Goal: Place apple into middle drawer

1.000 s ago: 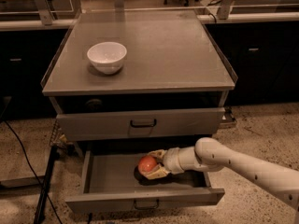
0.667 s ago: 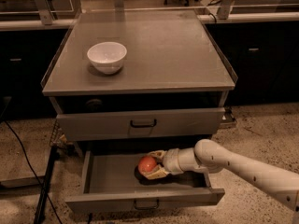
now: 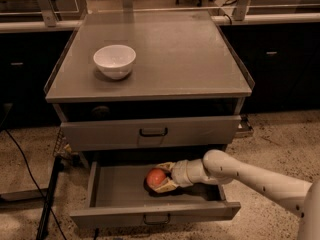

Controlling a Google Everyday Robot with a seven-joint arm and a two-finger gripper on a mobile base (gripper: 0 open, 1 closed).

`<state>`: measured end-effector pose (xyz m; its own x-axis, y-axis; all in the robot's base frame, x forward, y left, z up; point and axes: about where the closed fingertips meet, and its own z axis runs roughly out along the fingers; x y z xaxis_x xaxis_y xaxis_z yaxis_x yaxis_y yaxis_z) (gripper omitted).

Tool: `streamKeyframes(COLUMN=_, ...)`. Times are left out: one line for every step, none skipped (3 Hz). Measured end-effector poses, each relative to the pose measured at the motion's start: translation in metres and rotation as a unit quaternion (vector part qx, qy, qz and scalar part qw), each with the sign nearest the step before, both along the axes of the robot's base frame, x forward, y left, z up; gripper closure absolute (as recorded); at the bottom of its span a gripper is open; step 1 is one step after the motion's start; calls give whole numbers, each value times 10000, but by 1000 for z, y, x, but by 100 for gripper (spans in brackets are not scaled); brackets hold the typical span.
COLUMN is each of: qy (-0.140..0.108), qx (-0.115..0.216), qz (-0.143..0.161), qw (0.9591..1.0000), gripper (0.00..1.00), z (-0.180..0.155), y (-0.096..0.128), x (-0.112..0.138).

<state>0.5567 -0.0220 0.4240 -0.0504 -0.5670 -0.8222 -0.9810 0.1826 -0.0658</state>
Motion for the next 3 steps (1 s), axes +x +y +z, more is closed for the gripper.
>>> streamKeyframes(qy=1, qx=-133, qz=52, qw=9999, gripper=100, z=-14, y=4, x=7)
streamKeyframes(qy=17, qx=-210, qz=64, qw=9998, gripper=100, z=-22, y=6, x=11)
streamKeyframes(qy=70, qx=-268, qz=44, qw=9996, gripper=100, z=-31, y=7, x=14)
